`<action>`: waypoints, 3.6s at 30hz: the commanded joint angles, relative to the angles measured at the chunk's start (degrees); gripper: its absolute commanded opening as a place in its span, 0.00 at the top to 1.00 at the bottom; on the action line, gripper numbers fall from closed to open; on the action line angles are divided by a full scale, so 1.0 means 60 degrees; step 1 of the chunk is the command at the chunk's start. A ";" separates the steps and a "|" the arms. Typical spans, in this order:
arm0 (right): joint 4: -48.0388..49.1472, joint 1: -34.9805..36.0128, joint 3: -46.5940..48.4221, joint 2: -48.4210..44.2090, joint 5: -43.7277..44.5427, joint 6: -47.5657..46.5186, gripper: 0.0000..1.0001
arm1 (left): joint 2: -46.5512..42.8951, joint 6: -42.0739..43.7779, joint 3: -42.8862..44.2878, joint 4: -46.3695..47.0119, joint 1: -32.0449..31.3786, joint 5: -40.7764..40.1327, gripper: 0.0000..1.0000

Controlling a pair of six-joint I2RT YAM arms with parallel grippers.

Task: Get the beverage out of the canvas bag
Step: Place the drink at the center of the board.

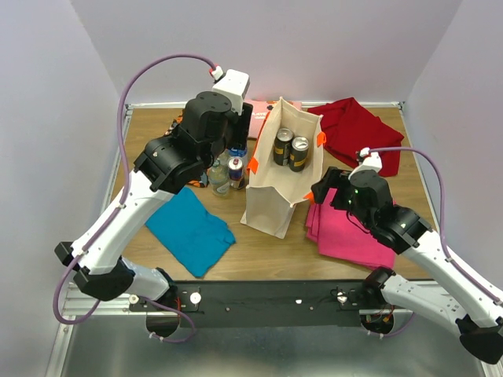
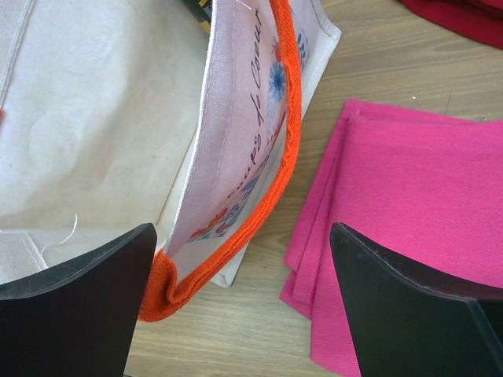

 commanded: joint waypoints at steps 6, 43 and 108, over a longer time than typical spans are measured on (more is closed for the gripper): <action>0.0409 -0.0011 0.0137 0.0226 0.0124 -0.0220 0.00 | -0.0876 -0.0343 -0.0166 -0.0108 -0.0050 -0.1071 1.00; 0.0381 -0.0011 0.0489 0.0315 0.0153 -0.0264 0.00 | -0.2459 -0.1911 -0.7709 0.3947 -0.0065 -0.0149 1.00; 0.0190 -0.0011 0.0401 0.0446 0.0182 -0.0205 0.00 | -0.0744 -0.3230 -0.8985 0.4696 0.0023 -0.1130 1.00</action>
